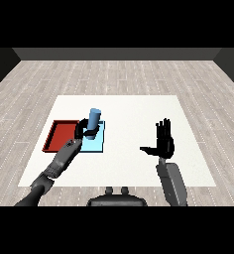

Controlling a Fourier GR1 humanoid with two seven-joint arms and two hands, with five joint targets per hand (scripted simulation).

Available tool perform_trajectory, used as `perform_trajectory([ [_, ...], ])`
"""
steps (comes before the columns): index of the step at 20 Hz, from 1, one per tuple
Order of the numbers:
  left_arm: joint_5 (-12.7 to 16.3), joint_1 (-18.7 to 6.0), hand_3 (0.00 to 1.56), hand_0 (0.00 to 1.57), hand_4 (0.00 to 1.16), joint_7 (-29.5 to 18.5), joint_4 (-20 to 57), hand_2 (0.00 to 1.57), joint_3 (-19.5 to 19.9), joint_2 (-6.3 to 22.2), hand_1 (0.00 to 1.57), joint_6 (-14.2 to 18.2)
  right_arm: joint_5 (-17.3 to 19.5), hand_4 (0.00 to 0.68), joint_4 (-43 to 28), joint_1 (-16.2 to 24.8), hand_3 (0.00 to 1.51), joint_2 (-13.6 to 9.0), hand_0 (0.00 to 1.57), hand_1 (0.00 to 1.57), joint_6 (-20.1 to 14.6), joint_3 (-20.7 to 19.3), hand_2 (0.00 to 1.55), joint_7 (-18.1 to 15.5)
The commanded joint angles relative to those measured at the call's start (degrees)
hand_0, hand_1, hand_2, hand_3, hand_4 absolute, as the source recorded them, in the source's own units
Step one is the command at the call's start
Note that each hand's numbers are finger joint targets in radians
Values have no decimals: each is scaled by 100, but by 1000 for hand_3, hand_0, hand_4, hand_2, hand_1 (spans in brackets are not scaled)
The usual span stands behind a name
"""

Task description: Pick the blue can and put it in the blue box

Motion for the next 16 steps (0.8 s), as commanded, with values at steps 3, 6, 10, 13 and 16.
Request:
perform_trajectory([
  [3,-538,-527,1183,1495,975,1030,1424,1396,-307,-127,1495,274,-194,0,444,180,0,-65,0,0,342,-308,0,-306],
  [6,-607,-665,603,763,908,1715,2221,711,-404,-269,763,98,-112,0,650,-175,0,112,0,0,192,-228,0,-295],
  [10,-655,-729,78,659,916,1730,3067,584,-287,-749,659,-3,-113,0,549,19,0,100,0,0,224,-245,0,-306],
  [13,-562,-832,203,1321,752,1776,3463,1152,-52,-1026,1321,301,-54,0,656,-55,0,81,0,0,210,-233,0,-246],
  [16,-208,-931,395,1403,629,1703,3462,1286,415,-750,1403,231,19,0,728,-152,0,70,0,0,54,-328,0,-206],
])
